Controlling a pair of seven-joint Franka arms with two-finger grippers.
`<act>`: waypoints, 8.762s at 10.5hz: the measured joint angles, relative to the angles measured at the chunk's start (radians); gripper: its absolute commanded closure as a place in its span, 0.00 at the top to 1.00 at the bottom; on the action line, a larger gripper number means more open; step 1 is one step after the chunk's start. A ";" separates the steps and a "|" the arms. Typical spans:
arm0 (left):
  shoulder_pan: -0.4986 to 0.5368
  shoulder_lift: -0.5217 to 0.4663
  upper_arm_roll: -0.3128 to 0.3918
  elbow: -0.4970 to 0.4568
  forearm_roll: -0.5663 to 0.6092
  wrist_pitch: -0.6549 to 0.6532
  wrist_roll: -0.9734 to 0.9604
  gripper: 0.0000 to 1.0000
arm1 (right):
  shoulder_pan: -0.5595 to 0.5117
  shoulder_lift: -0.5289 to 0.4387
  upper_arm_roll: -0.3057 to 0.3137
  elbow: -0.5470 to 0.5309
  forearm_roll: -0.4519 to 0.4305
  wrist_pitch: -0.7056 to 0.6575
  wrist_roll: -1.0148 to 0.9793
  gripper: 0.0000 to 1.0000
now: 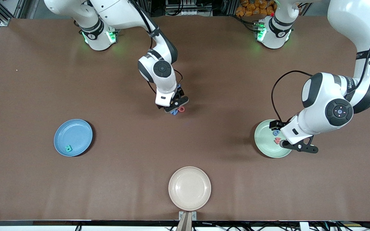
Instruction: Sort uppercase to blue plate, lowercase to green plate
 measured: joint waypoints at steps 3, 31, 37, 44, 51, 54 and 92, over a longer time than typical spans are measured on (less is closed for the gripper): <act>-0.029 0.001 0.000 0.000 0.000 -0.002 0.000 1.00 | -0.004 0.018 0.000 0.000 0.000 0.021 -0.004 1.00; -0.248 0.009 -0.586 -0.406 0.363 0.375 -0.260 1.00 | -0.776 -0.113 -0.019 0.122 -0.087 -0.297 -0.843 1.00; -0.306 0.186 -0.566 -0.343 0.515 0.468 -0.065 0.81 | -0.841 -0.050 -0.010 0.154 -0.088 -0.214 -0.861 1.00; -0.374 0.270 -0.503 -0.266 0.541 0.468 0.085 0.74 | -0.845 0.011 -0.009 0.158 -0.087 -0.137 -0.858 1.00; -0.402 0.324 -0.484 -0.219 0.596 0.468 0.152 0.75 | -0.821 0.011 0.007 0.169 -0.087 -0.144 -0.849 1.00; -0.412 0.341 -0.479 -0.215 0.626 0.468 0.154 0.74 | -0.792 0.010 0.007 0.173 -0.087 -0.145 -0.822 1.00; 0.132 0.169 -0.095 -0.073 0.117 0.196 0.107 1.00 | -0.042 0.098 0.024 0.240 -0.151 -0.125 -0.528 1.00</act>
